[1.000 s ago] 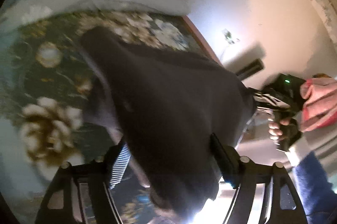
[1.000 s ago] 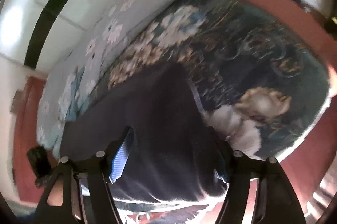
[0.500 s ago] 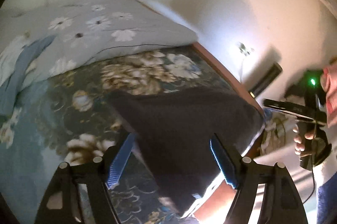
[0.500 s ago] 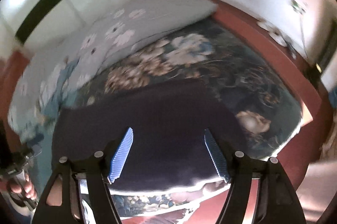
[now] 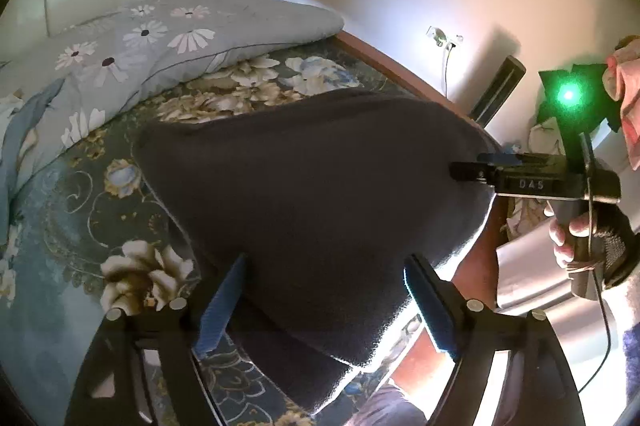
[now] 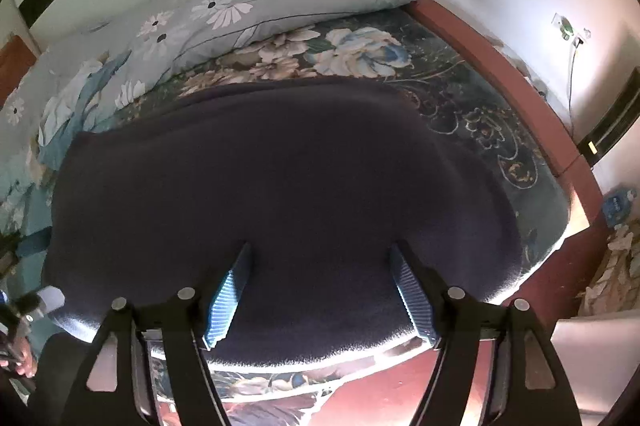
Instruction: Fold clothes
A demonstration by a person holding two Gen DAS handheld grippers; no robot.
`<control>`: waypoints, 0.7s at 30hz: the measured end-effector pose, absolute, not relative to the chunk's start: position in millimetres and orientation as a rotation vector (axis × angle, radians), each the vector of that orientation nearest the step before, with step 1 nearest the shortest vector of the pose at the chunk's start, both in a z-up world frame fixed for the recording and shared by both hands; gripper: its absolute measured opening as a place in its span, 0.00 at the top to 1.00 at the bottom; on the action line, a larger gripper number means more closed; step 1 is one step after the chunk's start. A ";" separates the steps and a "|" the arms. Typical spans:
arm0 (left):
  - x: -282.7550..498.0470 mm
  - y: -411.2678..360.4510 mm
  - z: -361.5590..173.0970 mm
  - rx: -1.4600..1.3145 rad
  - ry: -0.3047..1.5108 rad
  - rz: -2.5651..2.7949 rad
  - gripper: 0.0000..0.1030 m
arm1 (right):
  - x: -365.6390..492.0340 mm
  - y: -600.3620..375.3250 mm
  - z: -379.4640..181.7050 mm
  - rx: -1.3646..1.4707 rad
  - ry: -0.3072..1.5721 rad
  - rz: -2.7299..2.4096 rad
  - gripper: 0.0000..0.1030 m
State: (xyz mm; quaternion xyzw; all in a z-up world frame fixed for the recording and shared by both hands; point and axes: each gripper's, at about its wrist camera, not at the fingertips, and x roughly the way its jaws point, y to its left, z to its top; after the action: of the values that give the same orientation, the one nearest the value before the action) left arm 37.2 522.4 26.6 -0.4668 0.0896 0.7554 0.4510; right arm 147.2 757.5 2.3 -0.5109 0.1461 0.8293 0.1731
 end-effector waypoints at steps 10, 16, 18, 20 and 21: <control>39.7 532.3 4.6 -1.199 0.288 1.847 0.08 | 140.6 752.9 -8.1 -1.495 0.391 2.334 0.25; 37.4 519.3 19.6 -1.201 0.193 1.843 0.08 | 148.1 744.8 10.0 -1.437 0.402 2.316 0.25; 37.4 512.0 21.7 -1.214 0.152 1.840 0.08 | 153.4 734.6 13.8 -1.407 0.425 2.316 0.25; 37.8 505.6 21.1 -1.231 0.127 1.844 0.08 | 156.8 725.0 15.8 -1.386 0.451 2.325 0.25; 38.3 501.8 20.1 -1.239 0.117 1.848 0.08 | 159.1 718.0 15.4 -1.377 0.468 2.332 0.25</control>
State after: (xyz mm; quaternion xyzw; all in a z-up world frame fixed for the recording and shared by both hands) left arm 38.3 501.8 20.1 -0.4990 0.0471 0.7443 0.4413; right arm 159.1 718.0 15.4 -0.4913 0.1668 0.8322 0.1953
